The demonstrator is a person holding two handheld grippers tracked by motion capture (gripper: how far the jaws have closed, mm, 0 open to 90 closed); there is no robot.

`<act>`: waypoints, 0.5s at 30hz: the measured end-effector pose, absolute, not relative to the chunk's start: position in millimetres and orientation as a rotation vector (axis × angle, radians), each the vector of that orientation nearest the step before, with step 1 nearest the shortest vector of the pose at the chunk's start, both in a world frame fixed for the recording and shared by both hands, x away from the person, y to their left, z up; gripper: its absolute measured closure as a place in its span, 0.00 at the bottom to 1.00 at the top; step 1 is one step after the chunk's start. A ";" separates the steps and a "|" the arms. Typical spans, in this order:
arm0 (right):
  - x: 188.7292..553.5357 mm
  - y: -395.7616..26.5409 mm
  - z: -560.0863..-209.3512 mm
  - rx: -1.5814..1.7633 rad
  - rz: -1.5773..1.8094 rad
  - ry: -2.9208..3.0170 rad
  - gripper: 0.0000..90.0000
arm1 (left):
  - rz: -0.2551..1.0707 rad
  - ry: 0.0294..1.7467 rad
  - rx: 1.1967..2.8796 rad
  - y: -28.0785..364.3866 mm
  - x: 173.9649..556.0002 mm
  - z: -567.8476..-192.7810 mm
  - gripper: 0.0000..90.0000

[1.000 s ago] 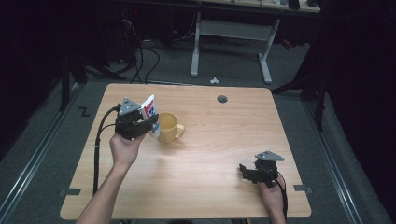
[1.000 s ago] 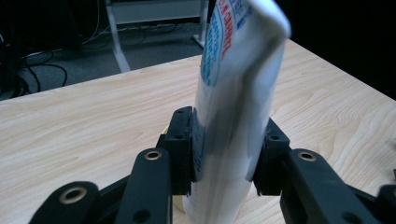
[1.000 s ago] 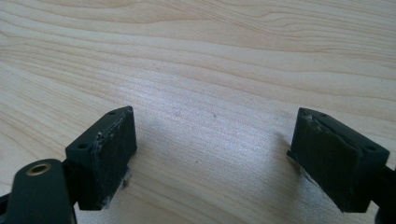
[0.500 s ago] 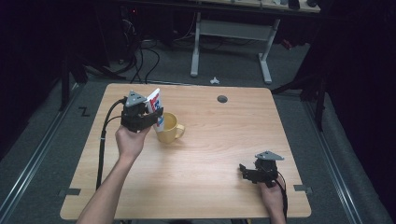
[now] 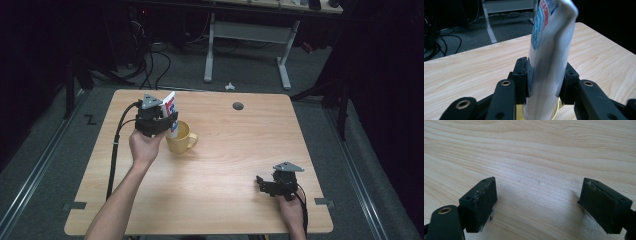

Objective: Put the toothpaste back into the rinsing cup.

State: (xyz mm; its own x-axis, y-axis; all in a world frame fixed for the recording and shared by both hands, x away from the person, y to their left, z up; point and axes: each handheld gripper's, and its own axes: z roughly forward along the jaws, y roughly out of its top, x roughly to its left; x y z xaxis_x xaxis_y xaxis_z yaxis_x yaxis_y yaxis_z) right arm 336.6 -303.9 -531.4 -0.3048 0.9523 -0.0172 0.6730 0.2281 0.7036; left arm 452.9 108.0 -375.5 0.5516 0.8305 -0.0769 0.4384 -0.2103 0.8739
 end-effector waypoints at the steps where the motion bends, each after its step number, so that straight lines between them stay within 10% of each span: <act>1: 336.6 -303.9 -531.4 1.492 0.832 2.060 0.16 | 0.519 1.041 1.840 108.0 452.9 -375.5 0.72; 15: 336.5 -304.0 -531.4 1.491 0.831 2.060 0.16 | 0.527 1.053 1.861 96.9 463.5 -387.1 0.72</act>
